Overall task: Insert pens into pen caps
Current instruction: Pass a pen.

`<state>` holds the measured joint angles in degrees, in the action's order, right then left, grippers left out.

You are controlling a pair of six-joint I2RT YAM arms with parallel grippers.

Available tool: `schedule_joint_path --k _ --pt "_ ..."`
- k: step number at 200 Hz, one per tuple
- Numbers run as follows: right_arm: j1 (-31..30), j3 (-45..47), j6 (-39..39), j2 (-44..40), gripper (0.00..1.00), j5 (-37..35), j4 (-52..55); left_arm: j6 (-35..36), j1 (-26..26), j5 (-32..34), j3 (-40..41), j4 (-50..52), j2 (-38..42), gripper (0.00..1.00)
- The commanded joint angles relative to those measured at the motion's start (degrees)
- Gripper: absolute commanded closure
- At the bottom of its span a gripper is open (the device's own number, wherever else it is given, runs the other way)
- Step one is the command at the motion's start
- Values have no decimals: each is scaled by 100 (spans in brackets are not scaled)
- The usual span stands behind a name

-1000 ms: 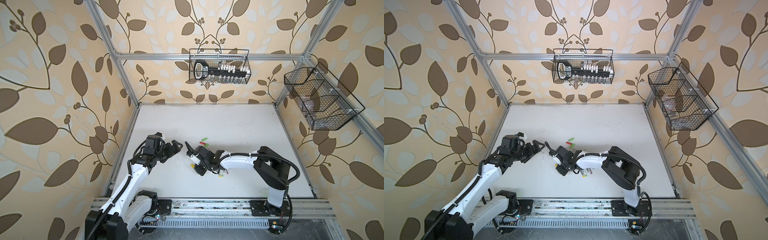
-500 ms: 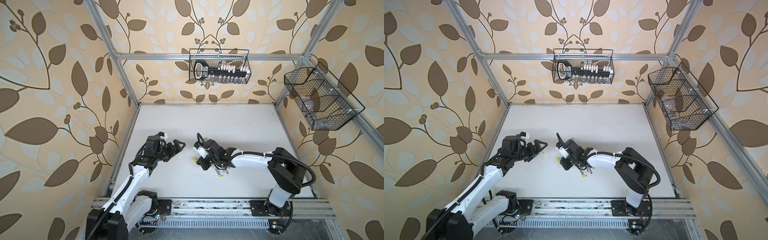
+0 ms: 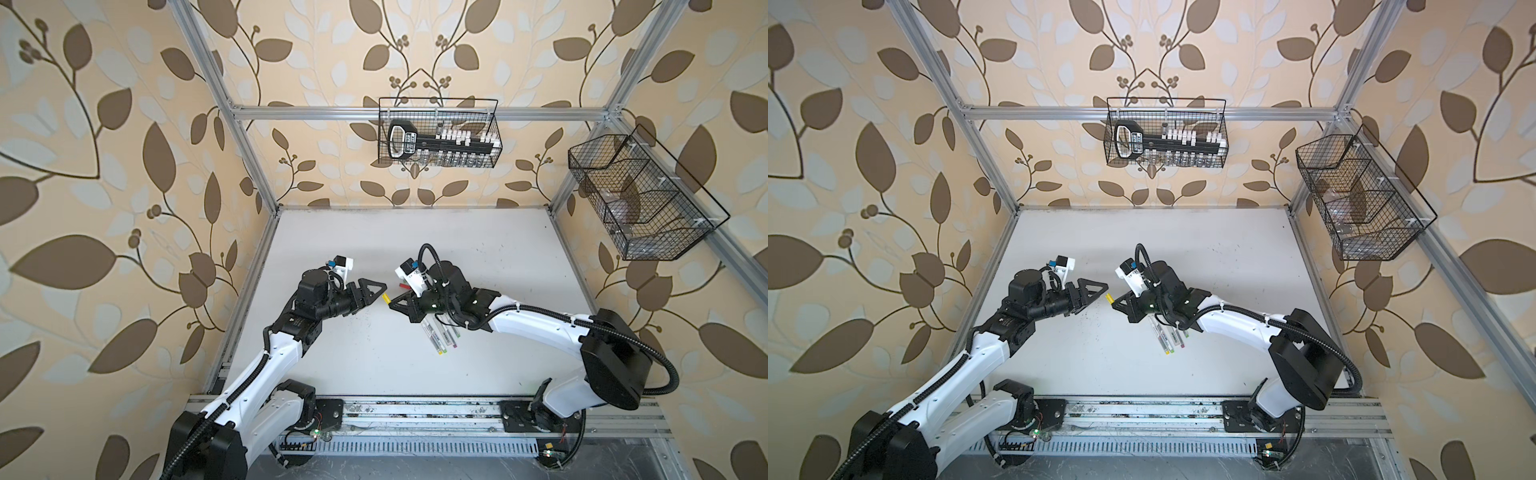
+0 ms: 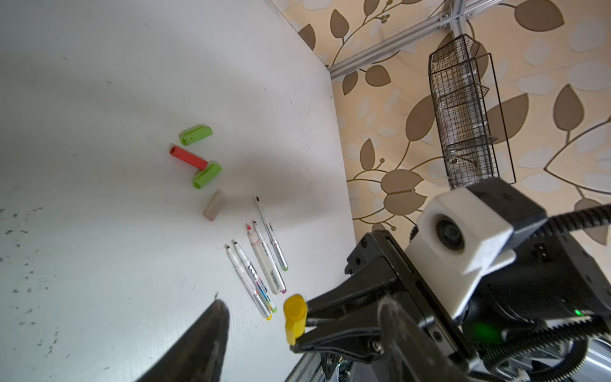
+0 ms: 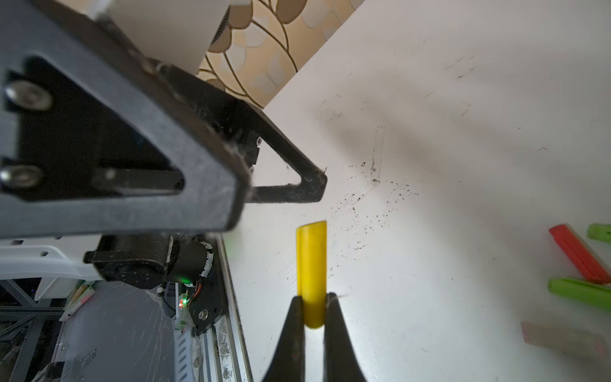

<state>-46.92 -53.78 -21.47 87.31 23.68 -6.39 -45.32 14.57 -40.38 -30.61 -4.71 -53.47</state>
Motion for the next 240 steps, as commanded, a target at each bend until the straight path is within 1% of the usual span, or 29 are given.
schedule_joint_path --k 1,37,61,71,82,99,110,118,120,123,182,194,200,217,227,240 --pt "-15 128 -123 -213 94 237 -213 -39 68 -393 -12 -634 107 37" --pt "23 230 -356 -355 94 413 -570 -73 194 -495 27 -797 162 46" --pt "42 242 -466 -381 94 520 -727 -48 230 -538 12 -811 153 57" --pt "42 236 -492 -388 94 556 -774 -46 237 -566 12 -851 151 60" --pt "40 239 -511 -406 94 554 -802 -56 240 -606 11 -896 141 65" --pt "50 258 -527 -423 94 537 -802 -48 248 -642 2 -915 135 78" --pt "43 280 -544 -441 94 524 -820 -47 248 -658 1 -934 135 83" --pt "52 309 -565 -435 94 517 -841 -47 254 -664 5 -949 134 85" --pt "58 314 -565 -441 94 515 -840 -45 256 -664 10 -952 135 88" --pt "60 321 -576 -436 94 521 -857 -40 255 -664 10 -952 135 89" --pt "77 390 -633 -483 92 510 -891 42 257 -627 -13 -897 83 97" --pt "116 416 -630 -525 86 474 -839 157 257 -509 -61 -712 104 99" --pt "147 461 -652 -560 80 428 -777 243 257 -383 -103 -528 132 100" --pt "319 650 -718 -707 64 258 -574 634 257 230 -314 294 236 100" --pt "490 801 -752 -809 57 170 -410 822 257 595 -427 709 277 100" --pt "691 918 -670 -967 48 -231 91 1023 250 1022 -569 1171 285 100"
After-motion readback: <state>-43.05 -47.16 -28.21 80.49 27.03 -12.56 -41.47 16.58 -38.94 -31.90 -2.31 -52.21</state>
